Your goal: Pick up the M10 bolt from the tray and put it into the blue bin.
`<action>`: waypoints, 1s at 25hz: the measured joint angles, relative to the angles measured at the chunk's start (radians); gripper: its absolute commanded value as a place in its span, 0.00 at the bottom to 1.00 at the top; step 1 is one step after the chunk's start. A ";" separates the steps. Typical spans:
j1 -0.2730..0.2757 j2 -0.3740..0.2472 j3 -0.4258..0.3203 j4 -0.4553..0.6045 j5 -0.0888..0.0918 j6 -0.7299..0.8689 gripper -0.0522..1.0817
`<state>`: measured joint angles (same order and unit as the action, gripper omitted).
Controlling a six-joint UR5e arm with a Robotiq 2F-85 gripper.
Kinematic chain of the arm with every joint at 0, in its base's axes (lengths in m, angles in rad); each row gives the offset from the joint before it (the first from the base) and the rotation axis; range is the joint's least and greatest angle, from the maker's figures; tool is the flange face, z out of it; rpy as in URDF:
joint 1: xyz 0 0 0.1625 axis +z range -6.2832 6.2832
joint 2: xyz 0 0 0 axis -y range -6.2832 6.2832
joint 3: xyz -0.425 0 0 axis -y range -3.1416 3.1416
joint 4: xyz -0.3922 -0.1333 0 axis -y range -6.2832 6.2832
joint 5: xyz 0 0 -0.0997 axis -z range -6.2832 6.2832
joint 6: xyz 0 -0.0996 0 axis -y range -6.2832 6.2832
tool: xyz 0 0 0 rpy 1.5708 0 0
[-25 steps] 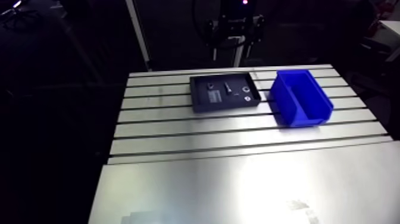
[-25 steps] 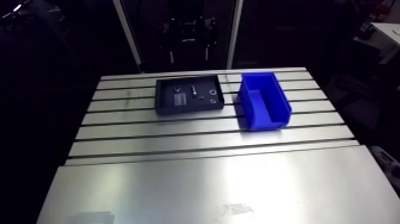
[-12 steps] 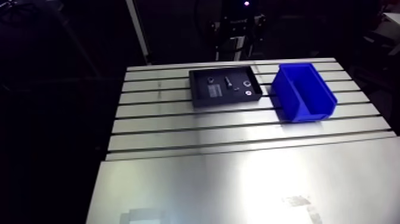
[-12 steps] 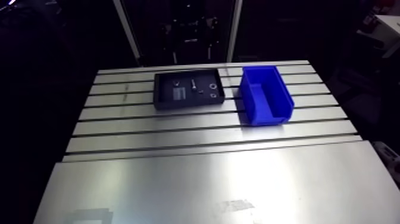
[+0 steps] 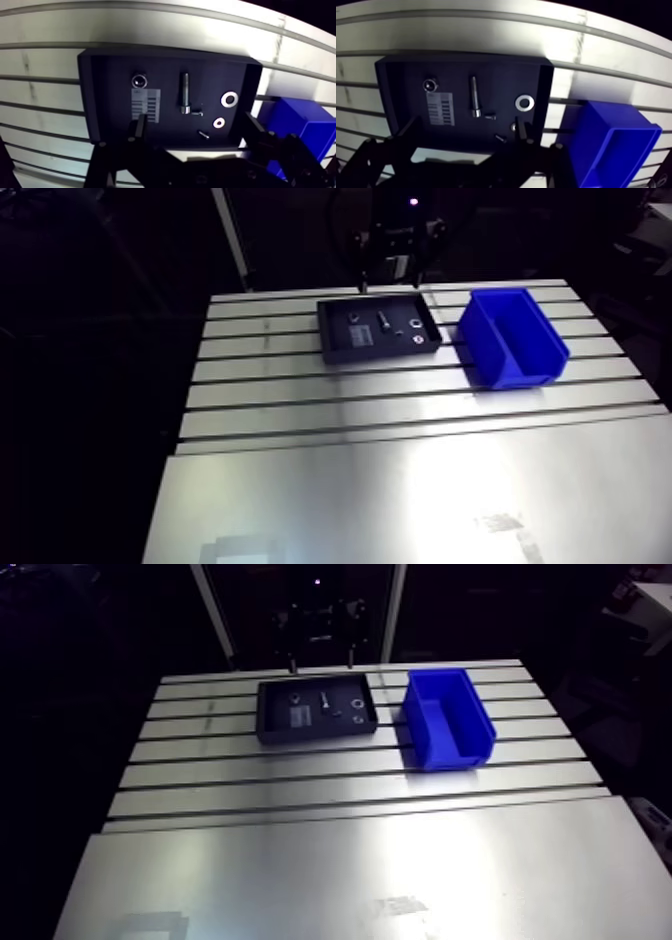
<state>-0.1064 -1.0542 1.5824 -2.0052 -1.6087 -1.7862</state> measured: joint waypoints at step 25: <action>-0.010 0.051 0.038 -0.056 0.000 -0.001 0.30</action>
<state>-0.1166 -1.0036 1.6205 -2.0613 -1.6083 -1.7877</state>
